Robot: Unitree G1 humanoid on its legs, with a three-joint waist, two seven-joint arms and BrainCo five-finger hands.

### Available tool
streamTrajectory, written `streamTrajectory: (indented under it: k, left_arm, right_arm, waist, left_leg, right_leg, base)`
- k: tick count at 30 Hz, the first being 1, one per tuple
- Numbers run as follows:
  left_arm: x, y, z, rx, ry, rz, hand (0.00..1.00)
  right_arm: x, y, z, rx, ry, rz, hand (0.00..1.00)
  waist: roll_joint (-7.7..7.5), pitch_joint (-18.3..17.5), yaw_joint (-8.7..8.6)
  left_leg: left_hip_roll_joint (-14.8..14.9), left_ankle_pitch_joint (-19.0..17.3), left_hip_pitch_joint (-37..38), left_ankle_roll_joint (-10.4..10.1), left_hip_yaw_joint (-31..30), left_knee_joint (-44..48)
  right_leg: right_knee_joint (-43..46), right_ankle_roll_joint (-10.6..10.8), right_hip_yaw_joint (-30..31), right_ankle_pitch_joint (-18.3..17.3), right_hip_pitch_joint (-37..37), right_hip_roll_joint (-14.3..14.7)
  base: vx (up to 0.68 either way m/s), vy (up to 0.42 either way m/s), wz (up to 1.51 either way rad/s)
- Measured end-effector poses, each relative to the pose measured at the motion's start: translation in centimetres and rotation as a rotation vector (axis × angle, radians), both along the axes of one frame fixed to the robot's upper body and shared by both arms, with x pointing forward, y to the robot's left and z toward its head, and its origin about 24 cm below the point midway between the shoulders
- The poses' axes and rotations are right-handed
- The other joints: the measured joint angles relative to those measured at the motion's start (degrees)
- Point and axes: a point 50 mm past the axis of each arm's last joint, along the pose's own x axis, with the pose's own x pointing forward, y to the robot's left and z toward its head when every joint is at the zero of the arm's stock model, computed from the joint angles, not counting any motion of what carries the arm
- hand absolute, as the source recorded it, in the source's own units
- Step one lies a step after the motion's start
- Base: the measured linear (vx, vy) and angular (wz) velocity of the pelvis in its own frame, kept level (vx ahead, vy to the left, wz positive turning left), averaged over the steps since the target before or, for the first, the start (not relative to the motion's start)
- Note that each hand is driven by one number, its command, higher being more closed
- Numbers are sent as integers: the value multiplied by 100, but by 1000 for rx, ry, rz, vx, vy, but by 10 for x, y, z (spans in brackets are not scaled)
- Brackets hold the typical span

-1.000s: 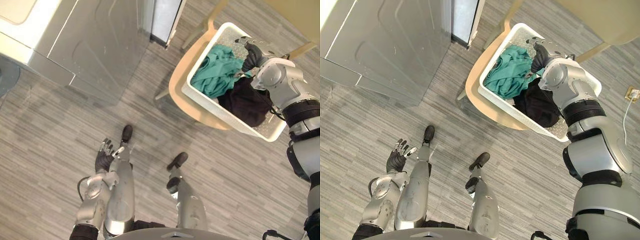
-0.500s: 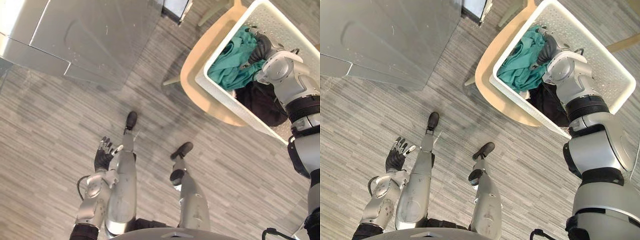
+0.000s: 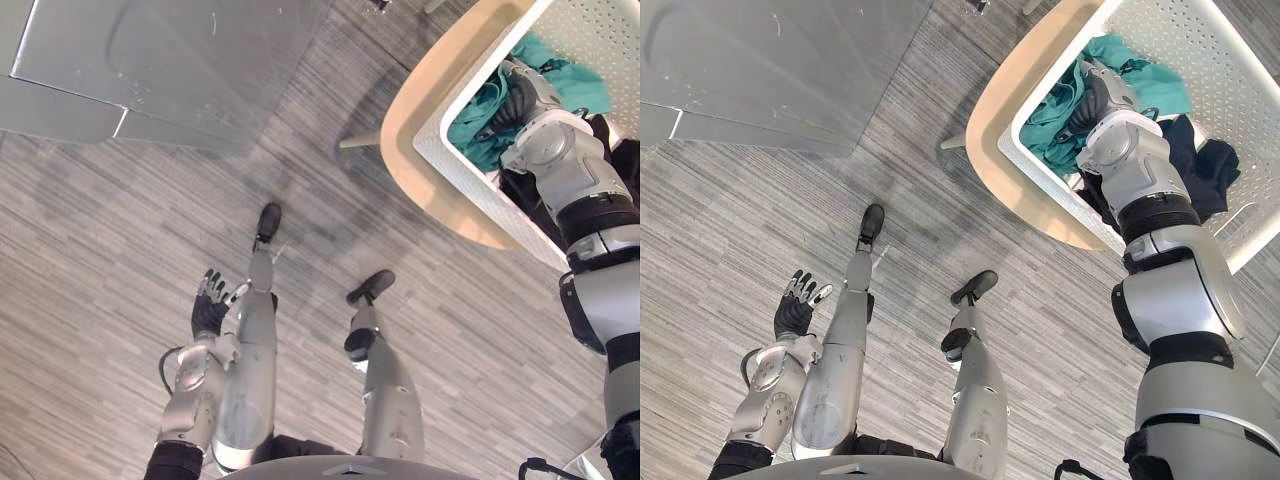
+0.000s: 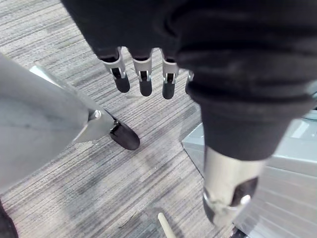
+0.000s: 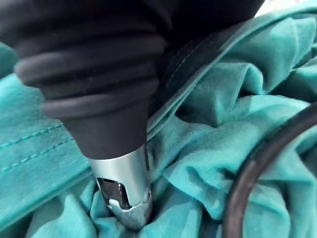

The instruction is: Pick up the laundry basket with both hands and put the clothes into the washing machine.

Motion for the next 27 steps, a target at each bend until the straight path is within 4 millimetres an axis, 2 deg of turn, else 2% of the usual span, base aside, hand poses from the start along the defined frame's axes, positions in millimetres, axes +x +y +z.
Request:
streamTrajectory:
  k: [3, 4, 12, 15, 17, 20, 24, 27]
  left_arm:
    - [3, 1, 3, -5, -17, 12, 0]
    - [3, 0, 3, -7, -18, 12, 0]
    - [3, -8, 3, -53, -23, 25, 0]
    - [2, -8, 2, -53, -17, 24, 0]
    - [2, -7, 1, -47, -13, 22, 0]
    - [1, -5, 0, -25, -7, 4, 0]
    - [0, -4, 0, -12, -3, -12, 0]
    - [-1, -3, -1, 11, 1, -44, 0]
  right_arm:
    - [0, 0, -7, 49, -9, 0, 0]
    - [0, 0, -9, 55, -8, -1, 100]
    - [4, 7, -26, 155, -26, -12, 100]
    - [6, 9, -46, 186, 33, -22, 100]
    - [5, 2, -54, 205, 56, -48, 100]
    - [1, -14, -55, 335, 31, -106, 100]
    - [-5, -31, -49, 481, -56, -162, 100]
    - [-8, -36, -44, 536, -116, -184, 100]
  waist:
    - [-1, -1, 14]
    - [-1, -1, 14]
    - [-2, -15, -21]
    - [-2, -22, -55]
    - [0, -26, -59]
    - [33, -58, -144]
    - [151, -123, -365]
    - [217, -145, -420]
  left_leg:
    - [5, -8, -2, -9, -22, 4]
    - [6, -7, -2, -10, -22, 7]
    - [25, -50, 92, -44, -11, 187]
    - [30, -50, 347, -44, 14, 173]
    - [13, -46, 554, -39, 70, 122]
    - [-19, 40, 840, 38, 156, -93]
    - [-164, 231, 1178, 91, 180, -413]
    - [-249, 261, 1452, 94, 203, -431]
  right_leg:
    - [218, 4, -17, -130, -68, -52]
    - [256, 2, -17, -151, -83, -64]
    - [537, -23, 4, -284, -29, -123]
    - [598, -21, 27, -312, 179, -152]
    - [626, -21, 119, -313, 308, -172]
    - [699, -14, 148, -319, 430, -249]
    - [1079, 66, 172, -481, 492, -519]
    - [1287, 110, 253, -600, 666, -663]
  base:
    - [52, 34, 3]
    - [48, 34, -1]
    - [16, 29, 0]
    - [0, 39, 3]
    - [-22, 38, -5]
    - [-38, 17, -2]
    - [-37, -10, 13]
    - [-23, -35, 11]
